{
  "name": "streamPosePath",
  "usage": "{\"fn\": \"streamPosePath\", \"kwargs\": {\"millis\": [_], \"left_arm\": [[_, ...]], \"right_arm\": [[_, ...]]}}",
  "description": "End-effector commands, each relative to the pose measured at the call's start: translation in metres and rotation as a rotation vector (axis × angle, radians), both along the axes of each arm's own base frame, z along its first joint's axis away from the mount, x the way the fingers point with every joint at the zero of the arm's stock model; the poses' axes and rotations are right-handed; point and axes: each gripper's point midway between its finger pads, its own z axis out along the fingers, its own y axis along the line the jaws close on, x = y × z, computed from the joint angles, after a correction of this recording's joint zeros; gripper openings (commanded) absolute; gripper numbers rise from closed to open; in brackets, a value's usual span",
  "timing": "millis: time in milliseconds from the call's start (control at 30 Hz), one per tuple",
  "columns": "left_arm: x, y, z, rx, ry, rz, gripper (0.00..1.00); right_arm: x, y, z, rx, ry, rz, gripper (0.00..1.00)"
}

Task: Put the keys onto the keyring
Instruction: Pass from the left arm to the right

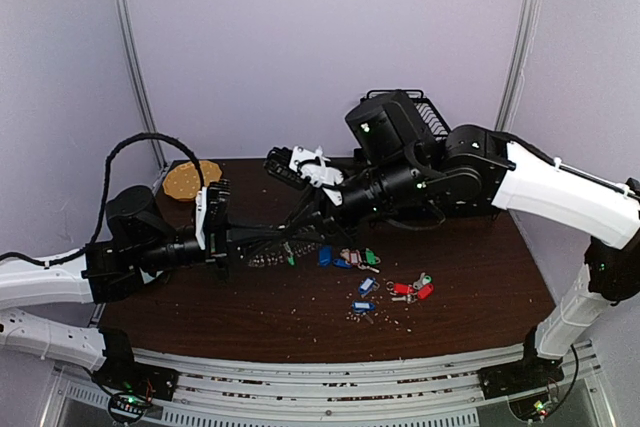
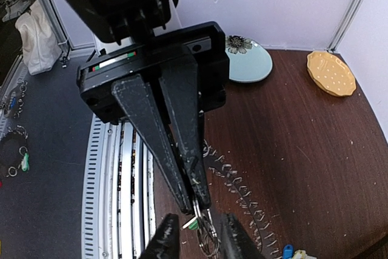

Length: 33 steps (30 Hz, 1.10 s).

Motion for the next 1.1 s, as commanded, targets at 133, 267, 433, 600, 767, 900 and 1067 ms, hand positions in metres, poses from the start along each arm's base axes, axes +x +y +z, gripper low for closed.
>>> {"fn": "streamPosePath", "kwargs": {"millis": [133, 267, 433, 600, 767, 900, 1067], "left_arm": [[0.001, 0.000, 0.039, -0.090, -0.081, 0.005, 0.00], [0.000, -0.001, 0.038, -0.086, -0.078, 0.000, 0.00], [0.000, 0.000, 0.039, -0.086, -0.078, 0.002, 0.00], [0.001, -0.001, 0.038, -0.087, -0.078, 0.002, 0.00], [0.000, -0.001, 0.038, -0.088, -0.081, -0.002, 0.00], [0.000, -0.001, 0.038, -0.087, -0.080, -0.003, 0.00], [-0.001, 0.001, 0.039, -0.094, -0.083, -0.001, 0.00]], "right_arm": [[-0.004, -0.019, 0.030, 0.038, -0.027, -0.012, 0.30], [-0.002, -0.009, 0.022, 0.024, -0.018, -0.009, 0.23], [0.002, -0.002, 0.016, -0.024, -0.025, 0.003, 0.20], [0.002, -0.002, 0.008, -0.050, -0.026, 0.010, 0.19], [0.001, -0.004, 0.004, -0.061, -0.027, 0.006, 0.13], [0.002, -0.003, 0.003, -0.061, -0.024, 0.004, 0.04], [-0.003, -0.002, 0.000, -0.076, -0.006, 0.036, 0.00]]}}
